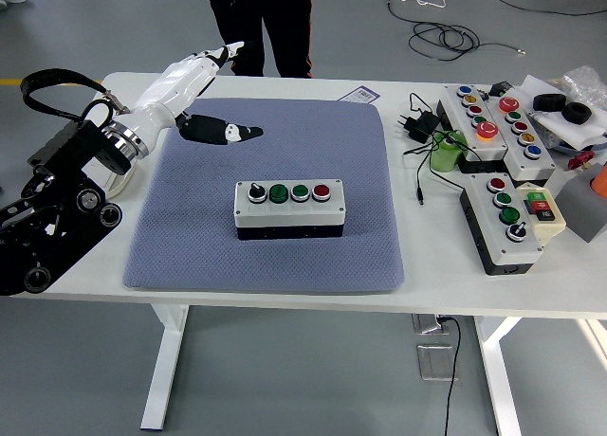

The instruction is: Pick up the button,place it on the desk,press the button,press the button

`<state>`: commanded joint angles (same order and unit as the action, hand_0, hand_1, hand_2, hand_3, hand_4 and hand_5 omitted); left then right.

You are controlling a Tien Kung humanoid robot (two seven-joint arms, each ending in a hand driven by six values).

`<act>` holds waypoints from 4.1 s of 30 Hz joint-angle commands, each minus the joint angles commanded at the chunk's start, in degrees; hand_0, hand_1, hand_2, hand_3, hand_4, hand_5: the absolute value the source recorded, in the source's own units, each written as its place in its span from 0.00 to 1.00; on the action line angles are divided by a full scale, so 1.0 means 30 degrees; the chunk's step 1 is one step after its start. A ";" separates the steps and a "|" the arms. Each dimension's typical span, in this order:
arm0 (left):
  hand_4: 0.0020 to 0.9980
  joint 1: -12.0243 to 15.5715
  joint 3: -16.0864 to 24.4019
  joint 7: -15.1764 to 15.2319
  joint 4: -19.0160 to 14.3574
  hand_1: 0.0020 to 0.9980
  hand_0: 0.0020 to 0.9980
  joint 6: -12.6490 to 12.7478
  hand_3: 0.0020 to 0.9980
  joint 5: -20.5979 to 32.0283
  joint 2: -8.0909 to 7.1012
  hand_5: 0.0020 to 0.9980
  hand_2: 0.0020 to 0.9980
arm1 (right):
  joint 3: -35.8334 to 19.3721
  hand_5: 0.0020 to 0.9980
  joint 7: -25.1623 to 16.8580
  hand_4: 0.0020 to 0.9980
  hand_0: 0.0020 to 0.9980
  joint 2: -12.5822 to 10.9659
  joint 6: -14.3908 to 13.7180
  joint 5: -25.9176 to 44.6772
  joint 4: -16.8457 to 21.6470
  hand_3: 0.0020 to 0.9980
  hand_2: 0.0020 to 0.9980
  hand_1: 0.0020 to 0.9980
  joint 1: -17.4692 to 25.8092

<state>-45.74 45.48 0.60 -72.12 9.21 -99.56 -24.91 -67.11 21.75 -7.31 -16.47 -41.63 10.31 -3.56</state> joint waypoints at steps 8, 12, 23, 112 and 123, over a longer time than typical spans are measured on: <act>0.53 -0.0150 -0.0673 -0.5734 -0.3485 0.05 0.08 -0.5862 0.83 0.0204 -0.0464 0.02 0.10 | 0.0042 0.36 0.0058 0.24 0.64 0.0020 -0.0010 0.0039 0.0000 0.59 0.55 0.51 0.0051; 0.49 -0.0167 -0.0932 -0.7122 -0.3570 0.00 0.00 -0.7584 0.86 0.1119 -0.0351 0.00 0.03 | 0.0044 0.36 0.0056 0.24 0.64 0.0025 -0.0013 0.0058 0.0000 0.59 0.55 0.51 0.0053; 0.38 -0.0827 -0.1990 -0.8040 -0.2550 0.00 0.00 -0.7155 0.87 0.2888 0.0494 0.00 0.00 | 0.0135 0.36 0.0038 0.24 0.64 0.0032 -0.0007 0.0167 0.0000 0.59 0.55 0.51 0.0121; 0.40 -0.2319 -0.4677 -0.7306 -0.0239 0.00 0.00 -0.6901 0.86 0.4259 0.2928 0.00 0.00 | 0.0208 0.36 0.0085 0.24 0.64 0.0011 -0.0025 0.0165 0.0000 0.59 0.55 0.51 0.0154; 0.40 -0.2343 -0.5085 -0.7321 -0.0217 0.00 0.00 -0.7050 0.86 0.4350 0.3191 0.00 0.00 | 0.0237 0.36 0.0066 0.24 0.64 -0.0024 -0.0021 0.0179 0.0000 0.59 0.55 0.51 0.0190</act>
<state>-52.77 30.23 -21.36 -72.77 -11.94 -86.50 -15.34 -66.40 21.95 -7.38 -16.54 -41.10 10.31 -2.99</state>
